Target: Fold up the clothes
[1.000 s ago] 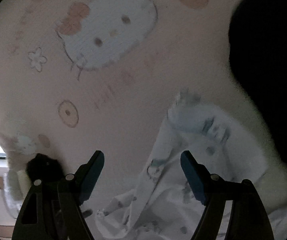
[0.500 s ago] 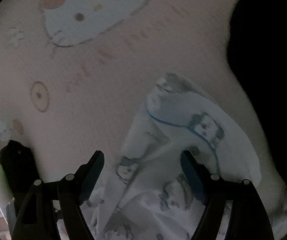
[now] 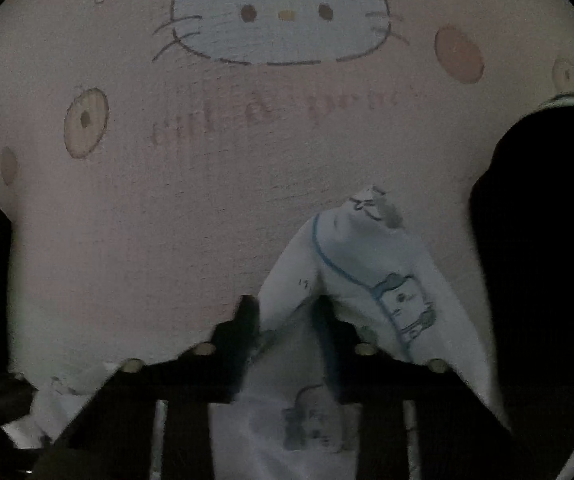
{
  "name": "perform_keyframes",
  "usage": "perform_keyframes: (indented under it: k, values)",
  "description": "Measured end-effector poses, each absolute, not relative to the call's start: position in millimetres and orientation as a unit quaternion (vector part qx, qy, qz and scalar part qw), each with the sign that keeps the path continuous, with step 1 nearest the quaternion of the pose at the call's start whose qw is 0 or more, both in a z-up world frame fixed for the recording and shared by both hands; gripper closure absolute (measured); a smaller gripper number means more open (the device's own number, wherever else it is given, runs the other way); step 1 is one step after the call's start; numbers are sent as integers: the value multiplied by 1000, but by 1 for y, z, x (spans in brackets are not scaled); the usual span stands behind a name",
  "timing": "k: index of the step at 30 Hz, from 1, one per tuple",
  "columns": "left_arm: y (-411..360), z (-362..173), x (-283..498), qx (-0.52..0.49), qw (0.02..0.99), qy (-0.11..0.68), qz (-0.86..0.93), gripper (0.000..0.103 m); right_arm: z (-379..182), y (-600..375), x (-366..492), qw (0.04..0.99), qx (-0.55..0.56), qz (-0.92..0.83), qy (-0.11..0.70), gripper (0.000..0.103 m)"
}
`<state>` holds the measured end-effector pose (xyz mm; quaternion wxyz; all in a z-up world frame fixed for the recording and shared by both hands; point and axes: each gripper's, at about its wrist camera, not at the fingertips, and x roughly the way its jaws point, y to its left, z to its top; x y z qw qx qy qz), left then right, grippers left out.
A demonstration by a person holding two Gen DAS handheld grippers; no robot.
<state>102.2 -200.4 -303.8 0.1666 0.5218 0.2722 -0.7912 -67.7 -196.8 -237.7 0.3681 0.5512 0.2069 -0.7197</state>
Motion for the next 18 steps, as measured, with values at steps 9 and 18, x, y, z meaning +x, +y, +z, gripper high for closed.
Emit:
perform_keyframes:
  k: [9, 18]
  values:
    - [-220, -277, 103, 496, 203, 272, -799, 96, -221, -167, -103, 392, 549, -733, 83, 93]
    - [-250, -256, 108, 509, 214, 255, -794, 95, -222, -172, -117, 376, 515, -767, 77, 94]
